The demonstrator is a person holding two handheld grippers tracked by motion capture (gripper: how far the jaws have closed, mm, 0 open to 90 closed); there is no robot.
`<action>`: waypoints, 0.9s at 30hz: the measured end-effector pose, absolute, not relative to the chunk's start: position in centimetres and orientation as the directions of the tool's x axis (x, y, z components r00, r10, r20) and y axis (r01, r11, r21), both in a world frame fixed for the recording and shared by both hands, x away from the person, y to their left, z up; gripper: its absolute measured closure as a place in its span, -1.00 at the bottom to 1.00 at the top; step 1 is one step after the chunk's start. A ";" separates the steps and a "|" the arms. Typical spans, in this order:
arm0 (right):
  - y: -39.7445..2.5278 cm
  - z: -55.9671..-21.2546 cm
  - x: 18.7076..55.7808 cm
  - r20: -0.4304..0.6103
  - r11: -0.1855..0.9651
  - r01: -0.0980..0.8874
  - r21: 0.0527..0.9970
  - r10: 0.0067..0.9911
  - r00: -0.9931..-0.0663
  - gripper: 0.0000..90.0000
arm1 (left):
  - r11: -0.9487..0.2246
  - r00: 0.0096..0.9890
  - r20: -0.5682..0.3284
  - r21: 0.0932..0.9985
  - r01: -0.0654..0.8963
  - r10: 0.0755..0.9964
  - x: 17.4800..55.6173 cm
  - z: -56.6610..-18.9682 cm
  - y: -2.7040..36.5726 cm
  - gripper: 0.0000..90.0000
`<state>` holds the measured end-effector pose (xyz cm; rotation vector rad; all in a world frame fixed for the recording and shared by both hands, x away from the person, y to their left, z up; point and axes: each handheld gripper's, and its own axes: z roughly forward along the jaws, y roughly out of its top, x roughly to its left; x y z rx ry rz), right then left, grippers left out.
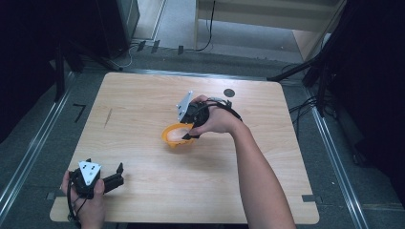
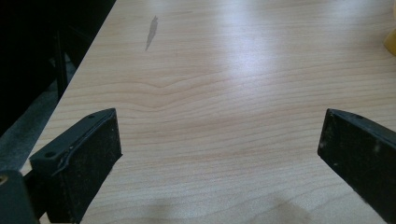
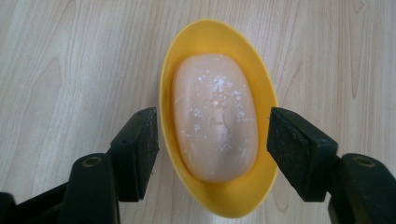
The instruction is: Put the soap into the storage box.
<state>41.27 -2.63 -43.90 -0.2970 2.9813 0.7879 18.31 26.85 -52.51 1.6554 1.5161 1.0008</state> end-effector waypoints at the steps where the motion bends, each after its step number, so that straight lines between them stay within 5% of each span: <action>1: -2.8 -43.9 41.2 -0.088 0.851 -0.186 0.491 -0.164 -0.983 -0.22 | -0.101 0.030 0.098 0.872 0.479 0.995 18.3 -52.5 26.8 -1.00; 27: -9.1 -45.0 38.3 -0.023 0.816 0.014 0.578 0.033 -0.999 -0.30 | -0.121 0.033 0.120 0.868 0.482 0.992 18.3 -52.5 26.6 -1.00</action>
